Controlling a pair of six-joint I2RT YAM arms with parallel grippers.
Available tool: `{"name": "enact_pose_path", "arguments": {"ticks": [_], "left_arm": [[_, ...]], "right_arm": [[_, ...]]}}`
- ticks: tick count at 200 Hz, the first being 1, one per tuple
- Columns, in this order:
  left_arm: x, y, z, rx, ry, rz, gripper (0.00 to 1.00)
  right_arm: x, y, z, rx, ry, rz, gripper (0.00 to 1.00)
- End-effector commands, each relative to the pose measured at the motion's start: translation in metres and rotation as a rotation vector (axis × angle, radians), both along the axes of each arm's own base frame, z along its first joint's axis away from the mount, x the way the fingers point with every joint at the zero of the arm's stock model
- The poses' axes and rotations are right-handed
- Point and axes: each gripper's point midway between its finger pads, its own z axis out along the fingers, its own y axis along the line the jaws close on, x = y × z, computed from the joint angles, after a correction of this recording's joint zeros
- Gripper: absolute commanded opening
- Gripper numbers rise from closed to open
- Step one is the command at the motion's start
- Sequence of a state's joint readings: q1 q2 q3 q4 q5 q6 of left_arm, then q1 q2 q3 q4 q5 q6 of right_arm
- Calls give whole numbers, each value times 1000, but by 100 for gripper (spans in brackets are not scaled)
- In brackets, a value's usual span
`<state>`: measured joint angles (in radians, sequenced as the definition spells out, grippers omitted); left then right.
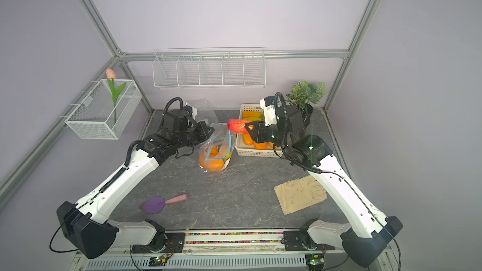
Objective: Place the mango in a zip-top bag and seal the zipper
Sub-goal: Place the mango in the zipper food storage bag.
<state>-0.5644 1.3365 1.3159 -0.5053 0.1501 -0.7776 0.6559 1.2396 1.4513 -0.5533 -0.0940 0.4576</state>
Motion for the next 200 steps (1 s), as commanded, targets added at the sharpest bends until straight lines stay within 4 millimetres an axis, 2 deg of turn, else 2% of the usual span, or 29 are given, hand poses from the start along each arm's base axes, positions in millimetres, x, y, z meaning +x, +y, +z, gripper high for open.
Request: {"name": "enact_pose_path", "arguments": {"ticks": [1,32,55,68,81,100,110,123,141,158,176,186,200], "left_arm": [[2,5,24,-26,-57,33,0],[-3,5,33,-50,-78,24,0],[-5,5,34,-59,-75,21,0],[-7,2,33,-66,-72,14,0],[-7,0,33,-74,-73,5,0],[-9,-8,33,-115,-78,-20,0],[-10,-9,30,-120,-72,-24,0],[-10,-6,28,-101,-65,-12,0],[-10,-1,26,-61,-63,2,0],[-9,4,26,-37,-68,14,0],[-8,8,25,-17,-75,29,0],[-8,11,22,-5,-72,36,0],[-7,14,20,6,-71,42,0]], "right_arm": [[-5,22,-35,-26,93,16,7],[10,36,-63,-117,144,-12,7],[24,43,-69,-154,158,-53,8],[34,43,-72,-215,169,-96,16],[44,43,-77,-280,185,-131,20],[51,52,-82,-323,224,-123,44],[51,59,-80,-297,221,-103,61],[50,63,-68,-241,193,-88,76],[42,64,-42,-161,120,-53,90],[32,52,-13,-129,34,-27,95],[25,19,8,-94,-26,-73,97],[25,-2,8,-71,-43,-112,99],[34,-28,-13,-54,5,-165,98]]}}
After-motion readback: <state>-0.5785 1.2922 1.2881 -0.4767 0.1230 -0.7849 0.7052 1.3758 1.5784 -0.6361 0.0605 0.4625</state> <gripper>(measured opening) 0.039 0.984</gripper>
